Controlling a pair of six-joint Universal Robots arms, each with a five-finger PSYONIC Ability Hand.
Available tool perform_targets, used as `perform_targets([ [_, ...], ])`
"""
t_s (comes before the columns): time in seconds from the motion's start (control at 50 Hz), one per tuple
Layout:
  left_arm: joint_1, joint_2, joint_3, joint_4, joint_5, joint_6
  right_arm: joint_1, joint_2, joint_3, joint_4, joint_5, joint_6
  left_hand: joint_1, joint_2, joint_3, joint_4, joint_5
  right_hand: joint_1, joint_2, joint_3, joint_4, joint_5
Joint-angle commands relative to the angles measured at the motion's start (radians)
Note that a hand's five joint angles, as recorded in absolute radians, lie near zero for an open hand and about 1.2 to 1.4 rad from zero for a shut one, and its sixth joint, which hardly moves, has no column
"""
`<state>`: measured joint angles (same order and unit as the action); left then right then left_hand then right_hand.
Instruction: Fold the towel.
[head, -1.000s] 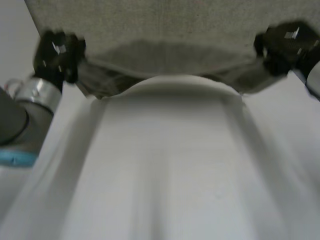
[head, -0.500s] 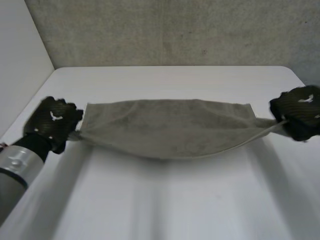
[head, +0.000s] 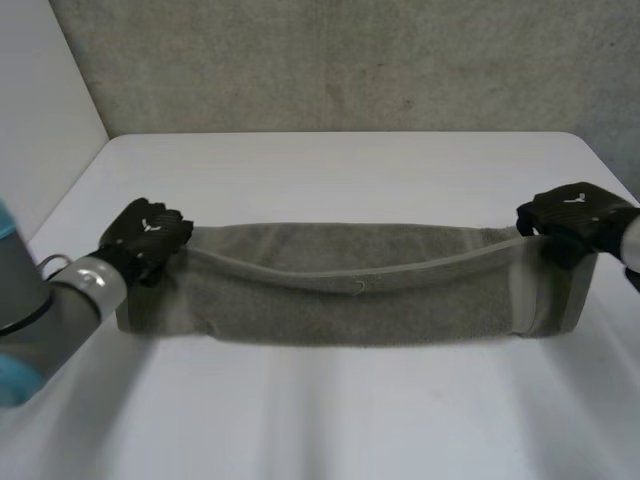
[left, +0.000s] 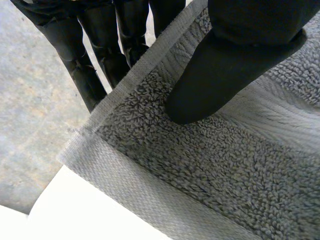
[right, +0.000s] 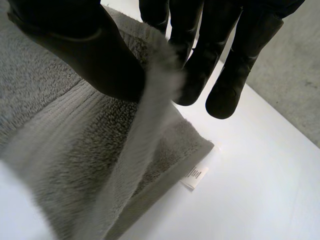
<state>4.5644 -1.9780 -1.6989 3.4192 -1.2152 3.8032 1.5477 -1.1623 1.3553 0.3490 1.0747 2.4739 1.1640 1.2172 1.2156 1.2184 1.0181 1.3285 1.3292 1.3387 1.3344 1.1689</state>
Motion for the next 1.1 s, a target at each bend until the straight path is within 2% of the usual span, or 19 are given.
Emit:
perform_targets([
  [0.02, -0.088, -0.23, 0.278, -0.003, -0.07, -0.005, 0.089, 0.173, -0.133, -0.175, 0.146, 0.052, 0.232, 0.179, 0.181, 0.178, 0.204, 0.068, 0.067, 0.058, 0.062, 0.053],
  [0.18, -0.111, -0.379, 0.458, 0.002, -0.133, -0.002, 0.107, 0.259, -0.176, -0.34, 0.185, 0.135, 0.232, 0.179, 0.181, 0.178, 0.204, 0.068, 0.067, 0.058, 0.062, 0.053],
  [0.44, -0.14, -0.459, 0.538, 0.026, -0.175, 0.041, 0.129, 0.331, -0.239, -0.393, 0.258, 0.138, 0.232, 0.179, 0.181, 0.178, 0.204, 0.068, 0.067, 0.058, 0.062, 0.053],
  [0.46, -0.143, -0.466, 0.536, 0.032, -0.176, 0.059, 0.13, 0.34, -0.243, -0.393, 0.263, 0.138, 0.232, 0.179, 0.181, 0.178, 0.204, 0.028, 0.027, 0.018, 0.022, 0.013],
  [0.48, -0.145, -0.469, 0.535, 0.035, -0.178, 0.079, 0.13, 0.348, -0.245, -0.393, 0.267, 0.138, 0.169, 0.115, 0.117, 0.114, 0.14, -0.309, -0.31, -0.32, -0.315, -0.324],
  [0.5, -0.145, -0.469, 0.535, 0.035, -0.178, 0.079, 0.13, 0.348, -0.245, -0.393, 0.268, 0.138, 0.168, 0.115, 0.116, 0.114, 0.139, -0.313, -0.313, -0.323, -0.319, -0.328],
  [0.52, -0.145, -0.473, 0.532, 0.035, -0.181, 0.099, 0.13, 0.355, -0.246, -0.393, 0.281, 0.138, -0.207, -0.26, -0.259, -0.261, -0.236, -0.606, -0.607, -0.617, -0.612, -0.621],
  [0.54, -0.145, -0.473, 0.532, 0.035, -0.181, 0.099, 0.13, 0.355, -0.246, -0.393, 0.281, 0.138, -0.211, -0.264, -0.262, -0.265, -0.239, -0.609, -0.61, -0.62, -0.615, -0.624],
  [0.56, -0.145, -0.475, 0.528, 0.037, -0.19, 0.121, 0.129, 0.36, -0.246, -0.393, 0.304, 0.138, -0.466, -0.52, -0.518, -0.521, -0.495, -0.787, -0.787, -0.797, -0.793, -0.802],
  [0.58, -0.146, -0.478, 0.528, 0.04, -0.208, 0.139, 0.129, 0.36, -0.246, -0.392, 0.332, 0.138, -0.606, -0.659, -0.657, -0.66, -0.634, -0.974, -0.975, -0.985, -0.98, -0.989],
  [0.6, -0.147, -0.478, 0.528, 0.04, -0.208, 0.139, 0.129, 0.36, -0.246, -0.392, 0.332, 0.138, -0.607, -0.66, -0.659, -0.661, -0.636, -0.976, -0.977, -0.987, -0.982, -0.991],
  [0.62, -0.147, -0.478, 0.527, 0.044, -0.237, 0.151, 0.13, 0.359, -0.245, -0.39, 0.35, 0.138, -0.723, -0.776, -0.775, -0.778, -0.752, -1.151, -1.151, -1.161, -1.157, -1.166],
  [0.64, -0.147, -0.478, 0.525, 0.048, -0.266, 0.156, 0.132, 0.354, -0.242, -0.39, 0.367, 0.142, -0.812, -0.865, -0.863, -0.866, -0.84, -1.154, -1.155, -1.164, -1.16, -1.169],
  [0.7, -0.148, -0.47, 0.516, 0.052, -0.303, 0.15, 0.134, 0.345, -0.219, -0.39, 0.376, 0.143, -0.824, -0.877, -0.876, -0.879, -0.853, -1.154, -1.155, -1.164, -1.16, -1.169],
  [0.78, -0.147, -0.434, 0.49, 0.052, -0.307, 0.141, 0.13, 0.273, -0.174, -0.392, 0.372, 0.146, -0.821, -0.875, -0.873, -0.876, -0.85, -1.154, -1.155, -1.164, -1.16, -1.169],
  [0.86, -0.134, -0.308, 0.408, 0.054, -0.3, 0.084, 0.121, 0.11, -0.061, -0.403, 0.357, 0.145, -0.818, -0.872, -0.87, -0.873, -0.847, -1.154, -1.155, -1.164, -1.16, -1.169],
  [0.92, -0.128, -0.272, 0.374, 0.054, -0.294, 0.044, 0.12, 0.067, -0.024, -0.398, 0.341, 0.143, -0.821, -0.875, -0.873, -0.876, -0.85, -1.154, -1.155, -1.164, -1.16, -1.169],
  [0.96, -0.125, -0.185, 0.297, 0.054, -0.273, -0.051, 0.117, -0.005, 0.039, -0.384, 0.305, 0.143, -0.821, -0.875, -0.873, -0.876, -0.85, -1.154, -1.155, -1.164, -1.16, -1.169],
  [1.1, -0.088, -0.038, 0.132, 0.054, -0.173, -0.218, 0.091, -0.066, 0.168, -0.274, 0.214, 0.145, -0.818, -0.872, -0.87, -0.873, -0.847, -1.123, -1.124, -1.134, -1.129, -1.138],
])
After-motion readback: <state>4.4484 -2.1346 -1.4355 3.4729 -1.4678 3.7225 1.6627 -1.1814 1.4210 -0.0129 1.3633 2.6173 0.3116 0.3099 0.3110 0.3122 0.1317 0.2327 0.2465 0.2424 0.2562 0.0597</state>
